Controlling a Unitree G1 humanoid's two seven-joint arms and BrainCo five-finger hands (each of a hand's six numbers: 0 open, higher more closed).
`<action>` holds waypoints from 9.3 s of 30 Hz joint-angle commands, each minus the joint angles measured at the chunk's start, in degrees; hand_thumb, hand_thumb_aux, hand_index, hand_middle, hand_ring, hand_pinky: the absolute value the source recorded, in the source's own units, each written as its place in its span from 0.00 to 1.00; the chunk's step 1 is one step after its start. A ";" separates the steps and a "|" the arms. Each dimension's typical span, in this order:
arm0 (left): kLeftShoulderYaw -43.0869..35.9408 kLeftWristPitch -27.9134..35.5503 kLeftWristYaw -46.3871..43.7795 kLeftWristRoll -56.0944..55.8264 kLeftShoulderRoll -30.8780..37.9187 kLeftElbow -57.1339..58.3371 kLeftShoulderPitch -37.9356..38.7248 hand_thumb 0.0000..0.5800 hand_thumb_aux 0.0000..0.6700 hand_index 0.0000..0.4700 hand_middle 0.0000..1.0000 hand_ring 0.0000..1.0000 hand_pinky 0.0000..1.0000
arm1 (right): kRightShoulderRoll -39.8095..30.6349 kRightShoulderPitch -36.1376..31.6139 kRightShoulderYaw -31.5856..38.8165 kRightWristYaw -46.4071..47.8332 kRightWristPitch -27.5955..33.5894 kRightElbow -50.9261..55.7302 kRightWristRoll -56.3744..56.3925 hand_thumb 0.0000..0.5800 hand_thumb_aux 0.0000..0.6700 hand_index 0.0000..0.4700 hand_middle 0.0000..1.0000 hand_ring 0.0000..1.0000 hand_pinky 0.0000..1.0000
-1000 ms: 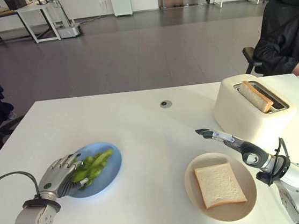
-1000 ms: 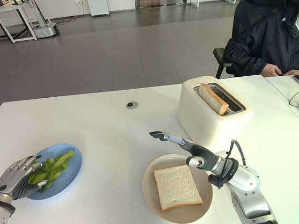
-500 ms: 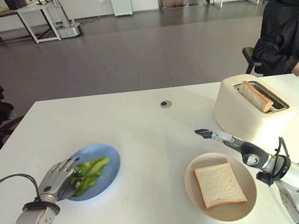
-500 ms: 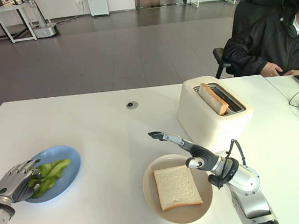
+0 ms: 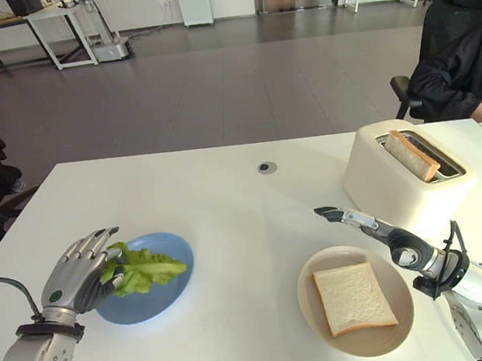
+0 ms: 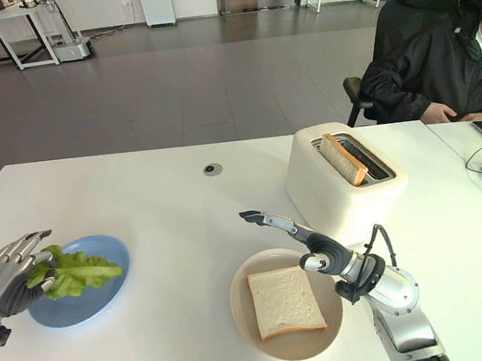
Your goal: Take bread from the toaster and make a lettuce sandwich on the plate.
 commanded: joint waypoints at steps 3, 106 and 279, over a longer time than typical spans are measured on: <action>-1.37 -2.69 -6.44 -7.16 -3.29 -8.63 -0.24 1.00 1.00 1.00 0.00 0.00 0.00 | -0.11 -0.52 -0.49 -0.37 -0.15 0.91 -0.20 0.00 0.00 0.00 0.00 0.00 0.00; -28.12 -15.81 -13.95 -24.69 -36.08 -9.36 -9.77 0.00 0.00 0.00 0.00 0.00 0.00 | -13.97 -19.09 -28.93 -20.46 20.37 13.65 4.04 1.00 1.00 1.00 0.00 0.00 0.00; -34.89 -19.95 -11.64 -40.70 -24.99 -1.33 -14.18 0.00 0.00 0.00 0.00 0.00 0.00 | 10.32 -12.43 5.18 -9.16 -8.47 25.29 3.77 0.00 0.00 0.00 0.00 0.00 0.00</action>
